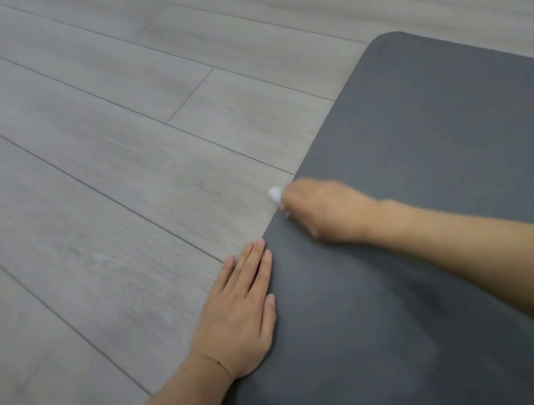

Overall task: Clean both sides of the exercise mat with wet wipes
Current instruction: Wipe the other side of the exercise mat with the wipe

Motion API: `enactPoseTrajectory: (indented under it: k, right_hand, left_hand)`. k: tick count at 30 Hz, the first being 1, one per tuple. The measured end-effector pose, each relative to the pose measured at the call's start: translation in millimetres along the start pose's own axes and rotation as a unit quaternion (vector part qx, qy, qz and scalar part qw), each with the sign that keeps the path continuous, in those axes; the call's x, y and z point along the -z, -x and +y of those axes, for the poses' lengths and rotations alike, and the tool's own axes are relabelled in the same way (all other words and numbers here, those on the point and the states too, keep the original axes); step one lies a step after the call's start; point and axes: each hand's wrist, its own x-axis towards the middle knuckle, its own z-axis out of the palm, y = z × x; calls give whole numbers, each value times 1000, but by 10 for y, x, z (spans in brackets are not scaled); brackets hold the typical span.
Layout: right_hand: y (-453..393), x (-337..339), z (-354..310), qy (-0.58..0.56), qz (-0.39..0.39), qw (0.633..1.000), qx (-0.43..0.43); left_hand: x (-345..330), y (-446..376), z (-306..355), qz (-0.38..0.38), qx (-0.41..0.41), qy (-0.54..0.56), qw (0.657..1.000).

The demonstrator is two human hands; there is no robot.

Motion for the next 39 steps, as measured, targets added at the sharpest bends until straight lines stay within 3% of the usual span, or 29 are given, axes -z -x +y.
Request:
enactPoseTrajectory:
  k: [2, 4, 6, 10, 13, 15, 16, 18, 20, 22, 25, 28, 30, 32, 36, 39]
  right_hand:
    - [-218, 150, 618, 59, 57, 990, -117]
    - [-297, 319, 1192, 59, 118, 942, -309]
    - [-342, 336, 1248, 28, 143, 910, -387]
    - [-147, -22, 188, -34, 128, 963, -235]
    - [335, -235, -715, -76, 39, 995, -42]
    - [436, -208, -715, -72, 13, 996, 48]
    - [372, -173, -536, -47, 22, 998, 41]
    - [147, -37, -16, -5, 50, 995, -80]
    - [14, 108, 497, 9, 89, 963, -255]
    - [-42, 119, 559, -3, 124, 929, -349]
    - [-58, -111, -47, -44, 92, 951, -293]
    - [281, -262, -717, -48, 17, 990, -128]
    - [684, -244, -731, -21, 4, 999, -47]
    - [973, -149, -390, -6, 40, 995, -91]
    - [1262, 26, 237, 6, 134, 923, -360]
    - [1375, -104, -375, -12, 120, 936, -329]
  left_hand:
    - [11, -4, -8, -8, -2, -10, 1000]
    - [24, -16, -15, -12, -5, -14, 1000]
    - [35, -21, -10, -16, -4, -16, 1000]
    - [39, -6, 13, 1, -2, -20, 1000]
    - [42, 9, 23, 23, 14, -11, 1000]
    - [23, 16, 23, 29, 25, -11, 999]
    - [23, 24, 29, 27, 30, -13, 999]
    - [42, 28, 28, 19, 37, -19, 999]
    - [61, 28, 30, 3, 43, -32, 999]
    - [69, 21, 34, -21, 47, -46, 998]
    - [79, 18, 30, -66, 52, -38, 996]
    - [170, 4, 16, -109, 59, -36, 992]
    - [258, -30, -6, -139, 56, -43, 988]
    - [320, -55, -53, -164, 44, -54, 984]
    - [358, -30, 23, -150, 47, -103, 982]
    - [315, 133, 345, -41, 33, -45, 998]
